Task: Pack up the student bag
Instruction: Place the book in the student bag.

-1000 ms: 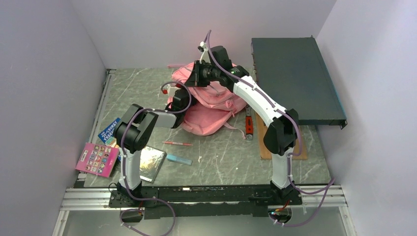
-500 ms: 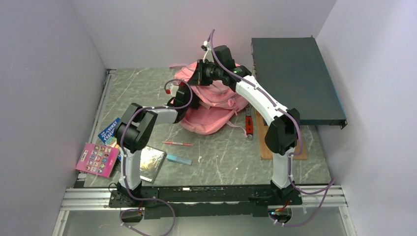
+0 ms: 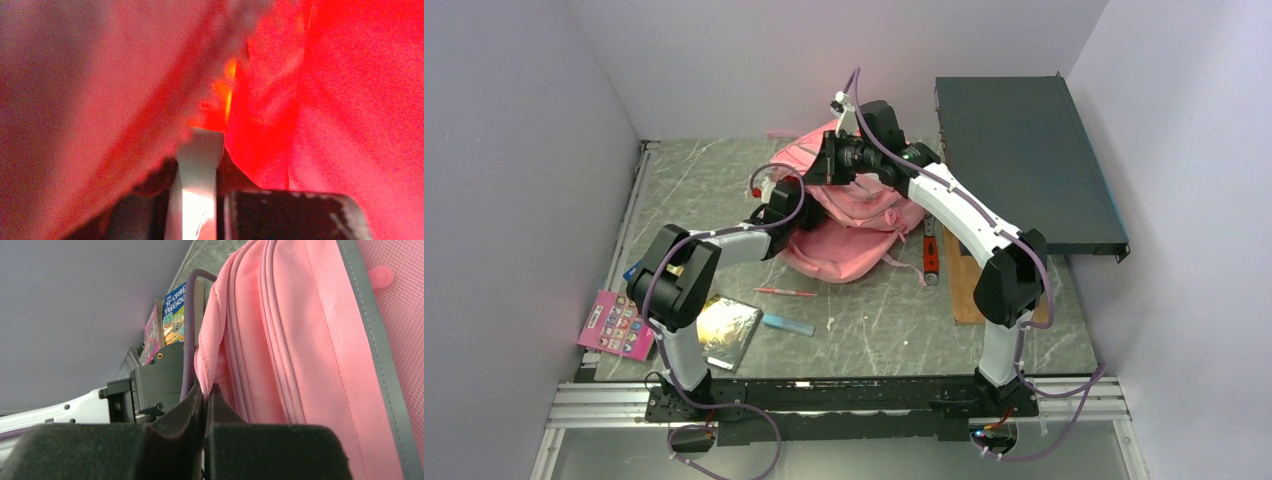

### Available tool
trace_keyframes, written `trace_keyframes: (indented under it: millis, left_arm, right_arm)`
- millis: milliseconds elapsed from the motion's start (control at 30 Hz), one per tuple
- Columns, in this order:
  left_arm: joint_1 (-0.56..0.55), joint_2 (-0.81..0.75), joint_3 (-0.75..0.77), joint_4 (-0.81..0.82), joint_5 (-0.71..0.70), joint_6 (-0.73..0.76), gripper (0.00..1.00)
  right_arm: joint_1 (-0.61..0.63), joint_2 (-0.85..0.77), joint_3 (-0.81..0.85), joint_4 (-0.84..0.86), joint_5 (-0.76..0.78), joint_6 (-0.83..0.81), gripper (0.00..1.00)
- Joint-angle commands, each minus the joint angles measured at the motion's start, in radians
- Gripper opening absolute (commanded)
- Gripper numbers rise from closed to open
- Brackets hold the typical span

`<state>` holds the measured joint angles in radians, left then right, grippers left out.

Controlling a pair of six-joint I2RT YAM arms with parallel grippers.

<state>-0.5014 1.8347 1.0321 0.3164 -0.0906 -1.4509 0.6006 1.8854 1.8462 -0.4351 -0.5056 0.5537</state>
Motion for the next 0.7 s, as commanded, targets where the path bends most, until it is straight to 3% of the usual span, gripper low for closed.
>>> trace_keyframes:
  millis: [0, 167, 267, 433, 500, 567, 667]
  left_arm:
    - [0.011, 0.036, 0.059, 0.11, 0.111, 0.083, 0.03]
    - [0.01, 0.071, 0.05, 0.328, 0.315, 0.023, 0.0]
    - [0.009, 0.088, 0.029, 0.462, 0.348, -0.056, 0.0]
    - [0.011, 0.203, 0.205, 0.347, 0.389, -0.07, 0.03]
    - [0.015, 0.224, 0.246, 0.179, 0.349, -0.046, 0.21]
    - [0.03, 0.23, 0.229, 0.161, 0.347, -0.048, 0.39]
    - [0.053, 0.187, 0.183, 0.124, 0.393, -0.038, 0.83]
  right_arm:
    - [0.001, -0.118, 0.016, 0.157, -0.069, 0.035, 0.0]
    - [0.001, -0.129, -0.009, 0.14, -0.062, 0.017, 0.0]
    - [0.001, -0.113, 0.003, 0.124, -0.067, 0.002, 0.0]
    - [0.001, -0.117, -0.024, 0.159, -0.086, 0.025, 0.0]
    - [0.001, -0.116, -0.021, 0.153, -0.079, 0.019, 0.0]
    - [0.001, -0.12, -0.021, 0.134, -0.068, 0.004, 0.0]
    - [-0.007, -0.126, -0.023, 0.119, -0.052, -0.016, 0.0]
